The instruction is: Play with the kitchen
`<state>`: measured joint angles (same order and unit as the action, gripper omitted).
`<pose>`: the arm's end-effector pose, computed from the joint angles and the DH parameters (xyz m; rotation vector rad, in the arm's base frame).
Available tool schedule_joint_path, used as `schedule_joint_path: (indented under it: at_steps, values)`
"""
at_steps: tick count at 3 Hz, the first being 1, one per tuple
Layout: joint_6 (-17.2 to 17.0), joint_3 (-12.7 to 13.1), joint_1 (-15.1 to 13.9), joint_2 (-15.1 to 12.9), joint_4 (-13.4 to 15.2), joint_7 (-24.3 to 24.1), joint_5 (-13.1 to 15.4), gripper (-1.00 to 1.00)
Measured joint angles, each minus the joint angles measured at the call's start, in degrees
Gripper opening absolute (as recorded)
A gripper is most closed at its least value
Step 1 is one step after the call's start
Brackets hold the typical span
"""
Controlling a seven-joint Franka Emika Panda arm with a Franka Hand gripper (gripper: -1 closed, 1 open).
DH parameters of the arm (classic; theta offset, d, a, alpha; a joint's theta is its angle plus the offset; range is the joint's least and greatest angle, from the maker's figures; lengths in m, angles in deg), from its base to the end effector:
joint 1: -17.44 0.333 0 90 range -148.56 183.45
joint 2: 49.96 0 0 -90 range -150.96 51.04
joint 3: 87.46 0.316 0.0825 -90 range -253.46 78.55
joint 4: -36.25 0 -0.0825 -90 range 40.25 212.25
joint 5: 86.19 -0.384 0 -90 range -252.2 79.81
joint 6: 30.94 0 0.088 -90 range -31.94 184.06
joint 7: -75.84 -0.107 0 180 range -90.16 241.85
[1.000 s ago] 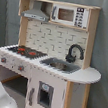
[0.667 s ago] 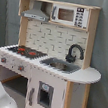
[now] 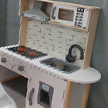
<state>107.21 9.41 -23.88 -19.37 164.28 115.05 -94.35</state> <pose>0.2915 0.4591 0.3466 1.8974 1.9568 0.2673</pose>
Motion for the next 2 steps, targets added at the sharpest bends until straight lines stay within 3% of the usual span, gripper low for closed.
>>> schedule_joint_path:
  at_steps: [2]
  values:
    - [-2.8, -5.7, 5.9, 2.5, 0.0, -5.3, 9.6, 1.00]
